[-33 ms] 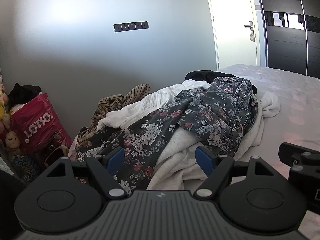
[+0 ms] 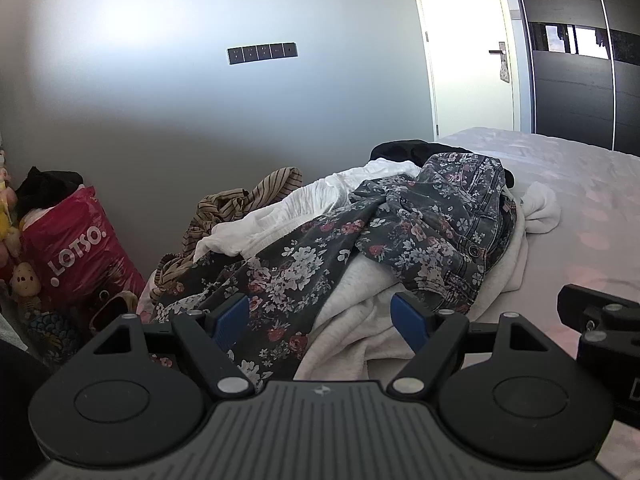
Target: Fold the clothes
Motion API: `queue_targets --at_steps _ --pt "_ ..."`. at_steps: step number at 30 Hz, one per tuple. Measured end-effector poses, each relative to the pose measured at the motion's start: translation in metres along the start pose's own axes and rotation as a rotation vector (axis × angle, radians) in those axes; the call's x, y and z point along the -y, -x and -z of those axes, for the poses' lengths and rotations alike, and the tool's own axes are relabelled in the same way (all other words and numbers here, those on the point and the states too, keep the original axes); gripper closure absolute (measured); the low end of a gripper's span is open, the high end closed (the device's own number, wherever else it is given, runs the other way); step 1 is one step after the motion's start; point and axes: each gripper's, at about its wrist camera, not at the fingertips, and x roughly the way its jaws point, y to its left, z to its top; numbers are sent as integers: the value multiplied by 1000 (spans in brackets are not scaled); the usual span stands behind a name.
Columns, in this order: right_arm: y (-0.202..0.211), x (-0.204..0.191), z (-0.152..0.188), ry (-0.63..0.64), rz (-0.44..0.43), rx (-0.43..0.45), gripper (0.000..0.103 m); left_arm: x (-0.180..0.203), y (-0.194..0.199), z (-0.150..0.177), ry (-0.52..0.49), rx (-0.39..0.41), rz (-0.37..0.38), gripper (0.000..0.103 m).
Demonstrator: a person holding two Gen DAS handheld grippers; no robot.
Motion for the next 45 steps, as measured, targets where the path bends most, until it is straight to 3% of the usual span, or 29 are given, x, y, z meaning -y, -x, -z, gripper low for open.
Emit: queue_targets --at_steps 45 --pt "-4 3 5 -33 13 -28 17 1 -2 4 -15 -24 2 26"
